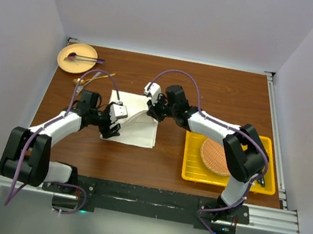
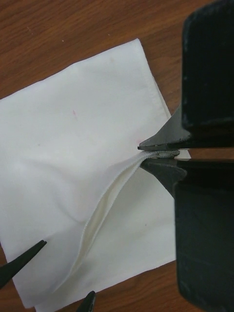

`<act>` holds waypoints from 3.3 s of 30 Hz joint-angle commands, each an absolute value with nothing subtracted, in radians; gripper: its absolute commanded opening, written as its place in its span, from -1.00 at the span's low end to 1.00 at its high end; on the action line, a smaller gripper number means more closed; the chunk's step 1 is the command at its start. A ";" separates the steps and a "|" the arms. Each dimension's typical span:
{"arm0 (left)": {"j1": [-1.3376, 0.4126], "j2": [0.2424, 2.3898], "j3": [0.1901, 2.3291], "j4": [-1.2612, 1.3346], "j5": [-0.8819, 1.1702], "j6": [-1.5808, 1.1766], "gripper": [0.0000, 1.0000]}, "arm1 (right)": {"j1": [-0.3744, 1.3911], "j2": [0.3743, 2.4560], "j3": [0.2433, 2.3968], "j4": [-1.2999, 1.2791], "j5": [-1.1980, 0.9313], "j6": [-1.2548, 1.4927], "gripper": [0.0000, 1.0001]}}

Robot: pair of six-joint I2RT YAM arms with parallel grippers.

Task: Fold the napkin into a case and place the utensils inside
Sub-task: Smooth out the square-folded napkin at the center of the board.

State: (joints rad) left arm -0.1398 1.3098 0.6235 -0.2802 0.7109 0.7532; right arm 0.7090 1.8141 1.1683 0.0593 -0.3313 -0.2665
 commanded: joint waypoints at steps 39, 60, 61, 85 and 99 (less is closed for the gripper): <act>-0.238 1.129 0.515 -0.158 0.354 0.919 -0.72 | 0.626 1.865 1.318 -0.055 -0.466 -0.152 -1.00; -0.196 1.173 0.663 -0.495 0.453 1.041 -1.00 | 0.680 1.778 1.204 -0.156 -0.552 -0.308 -1.00; -0.196 1.178 0.660 -0.497 0.451 1.049 -1.00 | 0.686 1.789 1.201 -0.160 -0.551 -0.316 -1.00; -0.187 1.161 0.773 -0.643 0.472 1.065 -1.00 | 0.689 1.724 1.220 -0.296 -0.554 -0.431 -1.00; -0.184 1.223 0.683 -0.630 0.452 1.117 -0.48 | 0.709 1.809 1.209 -0.363 -0.569 -0.503 -0.58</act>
